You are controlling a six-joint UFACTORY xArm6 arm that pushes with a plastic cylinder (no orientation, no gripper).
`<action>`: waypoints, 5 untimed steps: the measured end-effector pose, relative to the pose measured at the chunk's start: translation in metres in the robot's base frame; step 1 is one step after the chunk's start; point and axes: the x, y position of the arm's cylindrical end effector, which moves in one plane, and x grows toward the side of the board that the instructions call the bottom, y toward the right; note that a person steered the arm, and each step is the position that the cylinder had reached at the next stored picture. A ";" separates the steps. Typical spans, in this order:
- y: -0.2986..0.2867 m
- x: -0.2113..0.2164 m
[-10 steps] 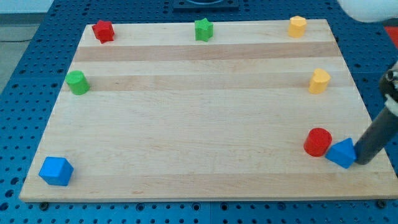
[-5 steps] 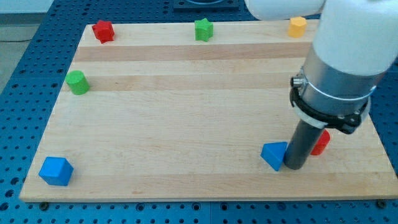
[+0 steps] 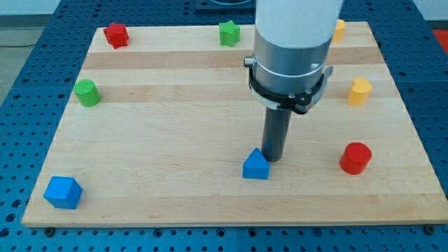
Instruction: Move the blue triangle to the bottom center of the board
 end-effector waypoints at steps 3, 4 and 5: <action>-0.050 0.002; -0.051 0.008; -0.046 0.009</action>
